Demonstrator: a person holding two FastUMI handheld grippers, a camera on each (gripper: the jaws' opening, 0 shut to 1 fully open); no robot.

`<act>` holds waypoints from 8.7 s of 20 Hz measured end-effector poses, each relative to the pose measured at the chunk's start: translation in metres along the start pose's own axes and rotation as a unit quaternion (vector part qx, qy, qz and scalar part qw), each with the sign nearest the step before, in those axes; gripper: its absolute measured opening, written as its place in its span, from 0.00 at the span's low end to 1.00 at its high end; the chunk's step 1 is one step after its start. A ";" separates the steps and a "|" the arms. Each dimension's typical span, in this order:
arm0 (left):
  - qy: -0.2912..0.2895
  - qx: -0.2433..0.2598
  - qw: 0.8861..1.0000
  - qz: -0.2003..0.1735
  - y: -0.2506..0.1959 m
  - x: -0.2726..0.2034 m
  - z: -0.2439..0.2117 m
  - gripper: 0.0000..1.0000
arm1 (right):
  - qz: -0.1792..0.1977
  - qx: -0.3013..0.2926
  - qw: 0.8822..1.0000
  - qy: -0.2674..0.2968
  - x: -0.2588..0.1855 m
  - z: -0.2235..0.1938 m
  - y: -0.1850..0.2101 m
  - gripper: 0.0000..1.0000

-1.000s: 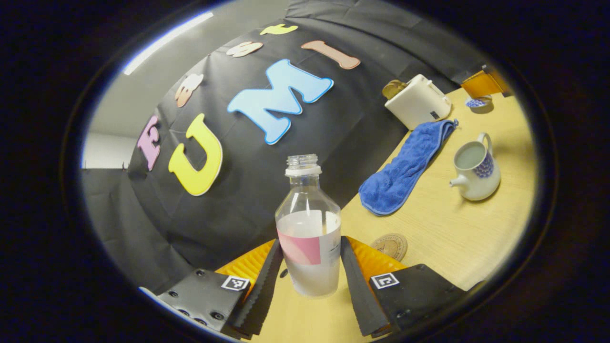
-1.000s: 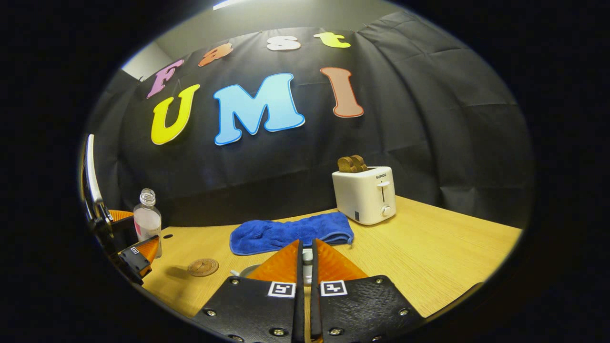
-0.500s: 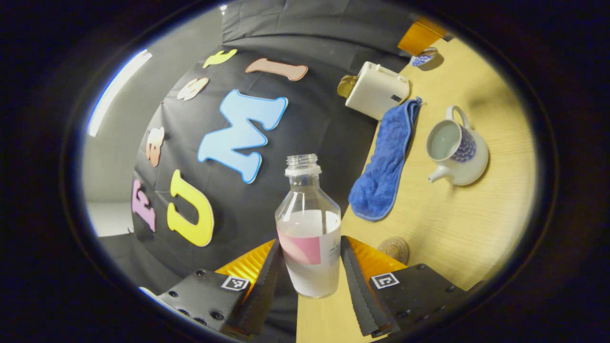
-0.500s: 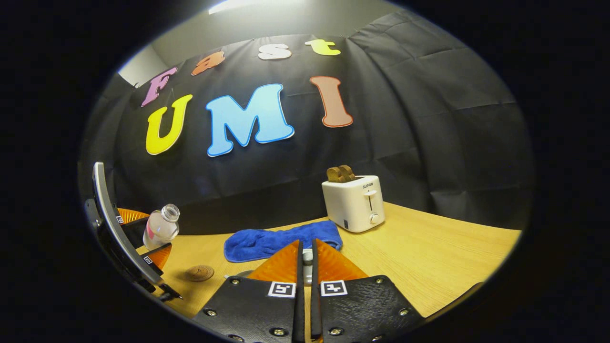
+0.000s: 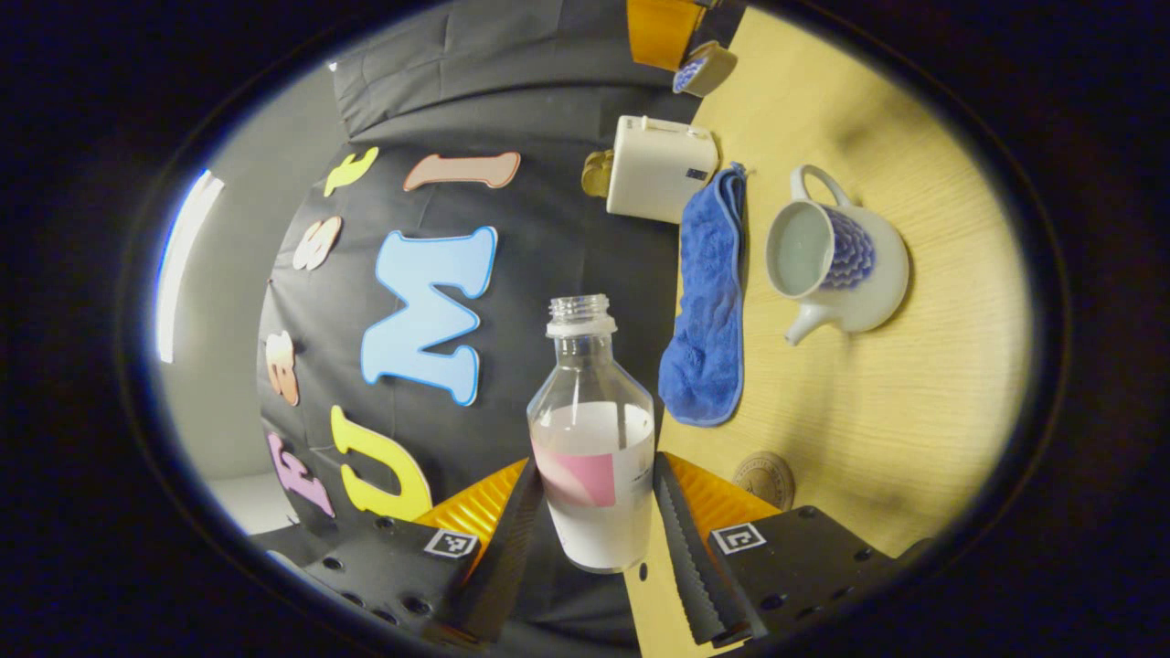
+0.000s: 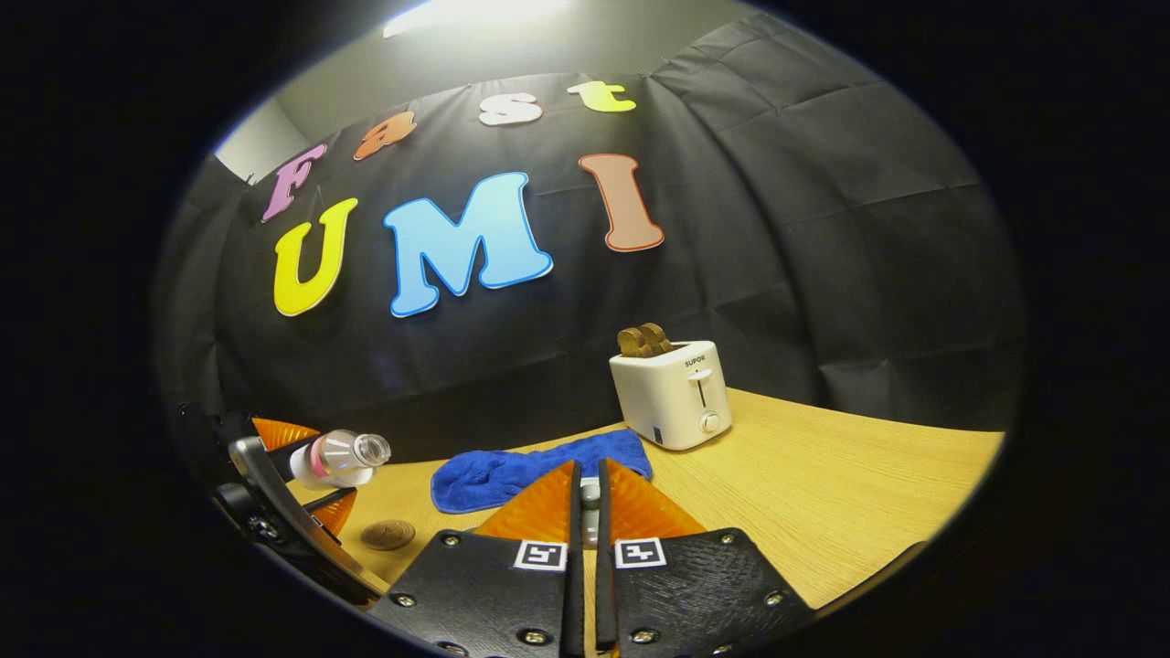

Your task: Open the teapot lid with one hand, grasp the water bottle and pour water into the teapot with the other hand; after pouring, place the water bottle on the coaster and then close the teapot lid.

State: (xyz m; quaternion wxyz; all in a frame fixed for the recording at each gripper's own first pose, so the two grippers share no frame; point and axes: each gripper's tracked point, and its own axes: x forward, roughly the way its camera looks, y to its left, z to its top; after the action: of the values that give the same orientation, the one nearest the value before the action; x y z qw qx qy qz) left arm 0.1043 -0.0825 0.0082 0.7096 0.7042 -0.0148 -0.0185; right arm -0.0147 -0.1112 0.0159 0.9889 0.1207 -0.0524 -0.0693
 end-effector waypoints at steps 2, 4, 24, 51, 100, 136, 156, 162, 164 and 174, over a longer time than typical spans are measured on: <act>-0.003 0.023 1.000 -0.001 0.000 0.001 0.004 0.85 | -0.001 0.001 1.000 0.000 0.000 0.001 -0.001 0.05; -0.005 0.040 0.999 -0.003 -0.002 -0.001 0.004 0.85 | 0.001 0.004 1.000 0.000 -0.001 0.001 0.000 0.05; -0.039 0.151 0.988 0.003 -0.006 -0.002 0.032 0.85 | 0.007 0.009 1.000 0.000 -0.002 0.002 0.001 0.05; -0.038 0.231 0.972 0.021 0.012 0.000 0.033 0.85 | 0.016 0.018 1.000 0.002 -0.004 0.004 0.003 0.05; -0.080 0.422 0.901 0.053 0.015 -0.001 0.054 0.85 | 0.030 0.048 0.998 0.008 -0.005 0.003 0.004 0.05; -0.048 0.050 0.998 -0.008 0.001 0.003 -0.023 0.86 | 0.028 0.036 0.999 0.026 0.000 -0.008 0.005 0.05; -0.012 -0.589 0.807 -0.044 -0.011 0.044 -0.091 0.85 | 0.055 -0.020 0.997 0.046 0.007 -0.033 0.032 0.05; -0.014 -0.675 0.734 -0.074 -0.033 0.054 -0.090 0.85 | 0.052 -0.028 0.997 0.054 0.009 -0.039 0.033 0.05; -0.001 -0.671 0.737 -0.080 -0.045 0.058 -0.088 0.84 | 0.052 -0.030 0.997 0.057 0.009 -0.041 0.034 0.05; -0.005 -0.674 0.733 -0.094 -0.047 0.059 -0.073 0.86 | 0.056 -0.028 0.996 0.058 0.008 -0.040 0.035 0.05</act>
State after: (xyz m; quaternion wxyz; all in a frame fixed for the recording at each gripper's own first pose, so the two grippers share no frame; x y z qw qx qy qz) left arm 0.1663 -0.0126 -0.0395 0.9927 0.0390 0.0645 -0.0940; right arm 0.0026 -0.0691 -0.0136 0.9956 0.0932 0.0000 -0.0080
